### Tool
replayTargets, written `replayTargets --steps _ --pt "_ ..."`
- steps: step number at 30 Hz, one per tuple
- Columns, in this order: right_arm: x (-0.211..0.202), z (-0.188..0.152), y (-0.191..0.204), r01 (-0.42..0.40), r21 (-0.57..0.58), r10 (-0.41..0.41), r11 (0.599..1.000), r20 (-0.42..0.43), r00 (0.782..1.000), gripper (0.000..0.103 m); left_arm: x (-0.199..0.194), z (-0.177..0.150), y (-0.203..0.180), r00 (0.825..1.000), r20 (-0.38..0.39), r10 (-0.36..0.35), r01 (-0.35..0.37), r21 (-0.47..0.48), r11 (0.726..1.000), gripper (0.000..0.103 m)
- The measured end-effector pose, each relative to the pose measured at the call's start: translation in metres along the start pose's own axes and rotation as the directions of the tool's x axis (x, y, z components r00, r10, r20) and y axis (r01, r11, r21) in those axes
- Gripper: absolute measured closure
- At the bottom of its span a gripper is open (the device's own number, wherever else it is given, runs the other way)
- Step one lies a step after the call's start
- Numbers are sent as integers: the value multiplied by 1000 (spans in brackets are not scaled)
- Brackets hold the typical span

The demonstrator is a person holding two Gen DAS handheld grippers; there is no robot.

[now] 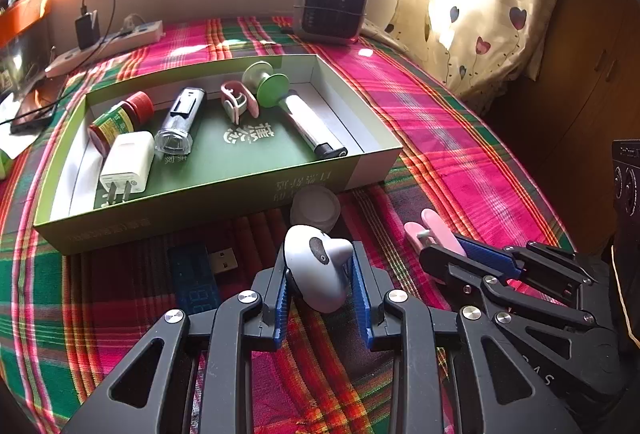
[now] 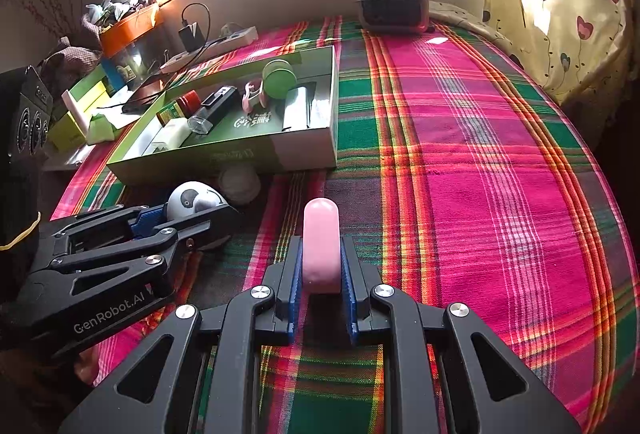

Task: Organize rigid objects
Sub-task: 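Grasp the white panda-face ball with the left tool while the right tool holds the pink item, then carry the panda ball and pink item over the green box with both tools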

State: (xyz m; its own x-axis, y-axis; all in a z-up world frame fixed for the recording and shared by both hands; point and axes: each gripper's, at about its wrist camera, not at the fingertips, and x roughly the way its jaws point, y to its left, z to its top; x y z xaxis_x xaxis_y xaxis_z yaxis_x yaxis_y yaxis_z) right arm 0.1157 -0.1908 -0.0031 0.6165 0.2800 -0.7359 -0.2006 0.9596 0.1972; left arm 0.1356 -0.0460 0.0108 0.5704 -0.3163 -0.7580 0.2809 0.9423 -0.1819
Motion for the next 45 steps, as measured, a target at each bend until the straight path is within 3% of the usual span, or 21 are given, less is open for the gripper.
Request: replayTargets --steps 26,45 --pt "-26 9 15 12 -40 -10 999 69 998 84 -38 10 3 997 77 -27 27 -2 1000 77" --pt "-32 39 32 4 -89 5 996 109 994 85 -53 44 49 992 121 -19 28 -71 997 77"
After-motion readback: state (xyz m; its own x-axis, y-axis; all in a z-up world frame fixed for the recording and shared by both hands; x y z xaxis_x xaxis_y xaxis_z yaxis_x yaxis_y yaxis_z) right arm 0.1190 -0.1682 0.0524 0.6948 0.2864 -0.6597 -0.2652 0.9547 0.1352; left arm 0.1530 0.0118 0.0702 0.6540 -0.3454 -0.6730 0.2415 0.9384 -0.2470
